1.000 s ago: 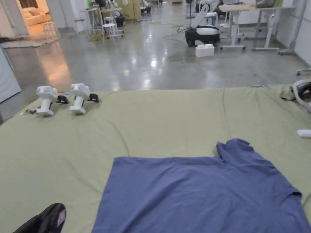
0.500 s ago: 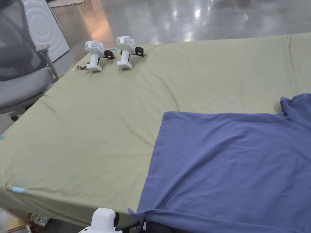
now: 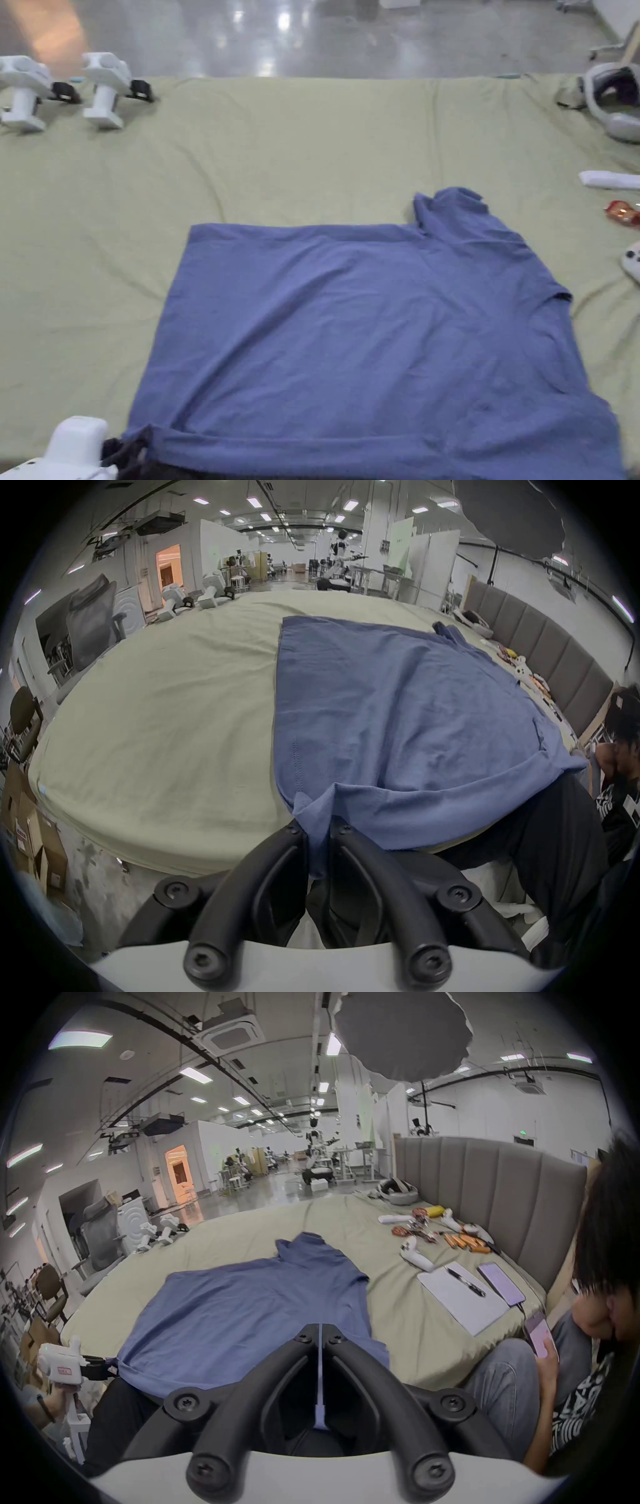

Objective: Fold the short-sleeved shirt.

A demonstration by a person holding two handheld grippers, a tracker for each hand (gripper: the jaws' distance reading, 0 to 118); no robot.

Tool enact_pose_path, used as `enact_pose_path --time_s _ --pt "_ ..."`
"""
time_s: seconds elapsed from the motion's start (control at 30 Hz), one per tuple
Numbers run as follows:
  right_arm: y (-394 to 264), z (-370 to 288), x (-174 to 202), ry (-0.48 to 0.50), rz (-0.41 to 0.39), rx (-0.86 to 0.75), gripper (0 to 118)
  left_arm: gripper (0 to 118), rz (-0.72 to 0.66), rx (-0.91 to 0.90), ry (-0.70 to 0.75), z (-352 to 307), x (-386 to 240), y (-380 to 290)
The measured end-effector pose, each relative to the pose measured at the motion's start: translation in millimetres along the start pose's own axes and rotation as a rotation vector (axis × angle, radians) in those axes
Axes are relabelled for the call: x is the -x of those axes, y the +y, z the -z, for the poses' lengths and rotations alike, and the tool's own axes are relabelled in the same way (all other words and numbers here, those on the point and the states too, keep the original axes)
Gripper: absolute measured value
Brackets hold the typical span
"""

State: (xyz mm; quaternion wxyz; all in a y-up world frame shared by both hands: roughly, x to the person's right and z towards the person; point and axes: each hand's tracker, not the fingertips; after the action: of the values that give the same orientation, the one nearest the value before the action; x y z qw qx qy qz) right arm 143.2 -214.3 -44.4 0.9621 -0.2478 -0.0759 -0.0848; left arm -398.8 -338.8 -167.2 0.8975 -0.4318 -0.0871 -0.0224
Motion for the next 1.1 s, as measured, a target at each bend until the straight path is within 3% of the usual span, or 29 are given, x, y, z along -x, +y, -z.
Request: enact_pose_path --time_s 0.07,0.1,0.3,0.4,0.5,0.57,0.6,0.73,0.9,1.0,1.1 --pt "-15 15 -21 -0.023 0.076 0.102 60 14 0.002 0.013 0.005 4 -2 4" --pt "-22 22 -29 -0.033 0.104 0.129 73 14 -0.002 0.023 0.008 5 -3 6" --pt "-80 76 -89 -0.06 0.291 0.347 75 14 -0.018 0.036 0.011 8 -3 10" --pt "-93 89 -99 0.028 0.408 0.387 75 14 -0.03 0.041 0.01 4 -9 13" --pt "-98 103 -101 0.015 0.396 0.44 69 14 -0.032 0.046 0.012 5 -12 15" --pt "-98 107 -99 0.077 0.416 0.472 28 14 -0.034 0.048 0.012 3 -14 16" --pt "-96 108 -99 0.127 0.445 0.472 16 14 -0.037 0.049 0.01 2 -14 16" --pt "-86 103 -89 0.116 0.392 0.436 13 14 -0.068 0.047 0.003 -3 -14 18" --pt "-42 98 -82 0.168 0.391 0.277 10 14 -0.141 -0.068 -0.034 -28 -15 37" --pt "-5 115 -71 0.191 0.396 0.227 10 14 -0.194 -0.127 -0.054 -31 -6 69" --pt "30 152 -65 0.157 0.339 0.168 10 14 -0.213 -0.152 -0.059 -19 1 105"
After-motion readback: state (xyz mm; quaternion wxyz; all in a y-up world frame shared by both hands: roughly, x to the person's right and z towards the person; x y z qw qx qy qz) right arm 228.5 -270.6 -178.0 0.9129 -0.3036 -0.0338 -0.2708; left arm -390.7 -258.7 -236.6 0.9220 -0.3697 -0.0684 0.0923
